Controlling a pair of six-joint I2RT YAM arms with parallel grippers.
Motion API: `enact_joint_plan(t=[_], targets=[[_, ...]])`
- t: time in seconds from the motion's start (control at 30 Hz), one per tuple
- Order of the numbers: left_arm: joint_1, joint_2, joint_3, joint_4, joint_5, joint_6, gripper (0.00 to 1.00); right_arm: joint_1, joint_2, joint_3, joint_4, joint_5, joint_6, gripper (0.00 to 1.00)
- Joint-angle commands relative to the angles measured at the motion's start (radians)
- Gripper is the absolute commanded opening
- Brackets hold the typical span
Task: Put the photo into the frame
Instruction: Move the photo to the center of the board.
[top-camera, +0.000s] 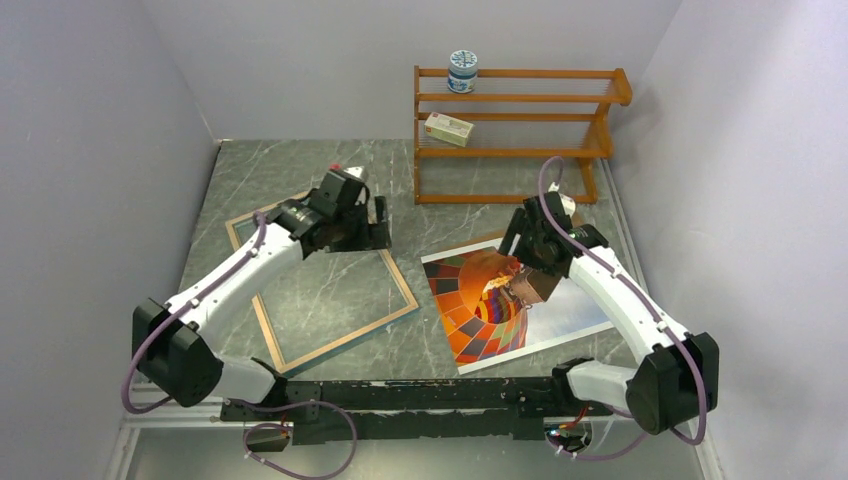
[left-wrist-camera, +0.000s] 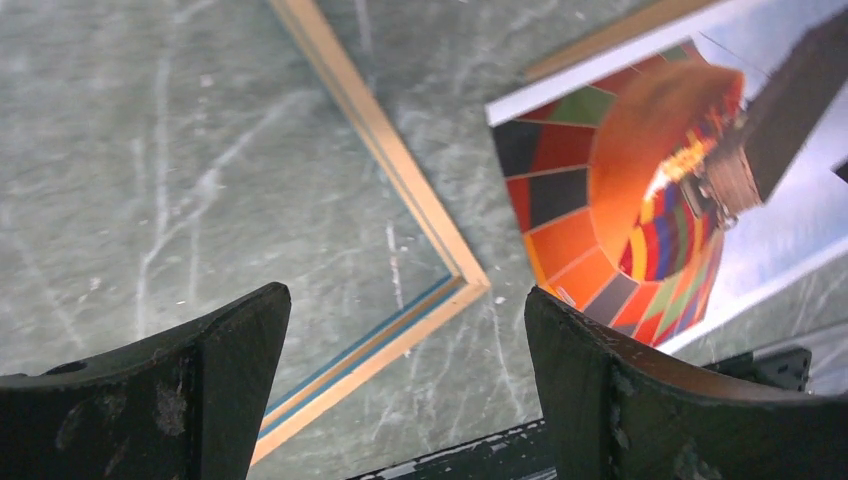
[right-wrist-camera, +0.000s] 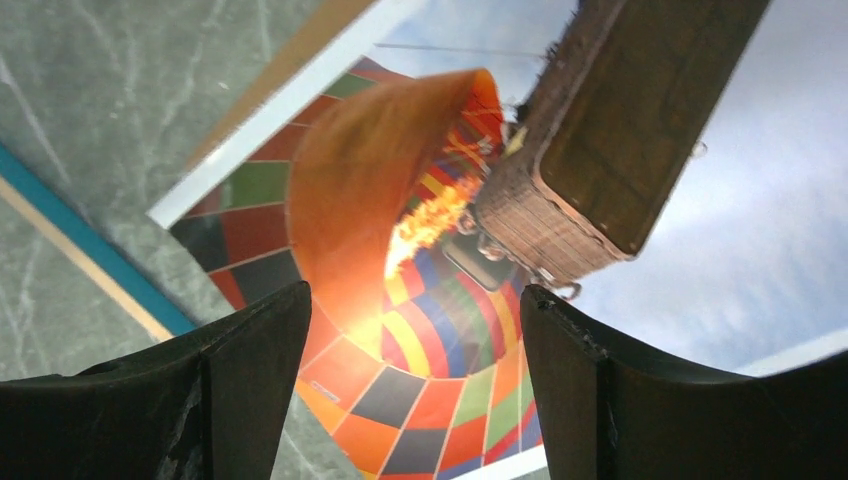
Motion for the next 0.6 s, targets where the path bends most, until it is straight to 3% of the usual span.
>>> enact_joint_plan(t=[0.0, 0.23, 0.57], targets=[[-0.114, 0.03, -0.002, 0.09, 0.007, -0.035, 0.92, -0.014, -0.049, -0.046, -0.051, 0.077, 0.053, 0.81], [-0.295, 0.127, -0.027, 0.22, 0.017, -0.029, 0.93, -0.028, -0.074, -0.174, 0.025, -0.027, 0.085, 0.82], [-0.321, 0.323, 0.075, 0.253, -0.086, 0.077, 0.94, -0.033, -0.064, -0.296, 0.098, -0.08, 0.127, 0.8]])
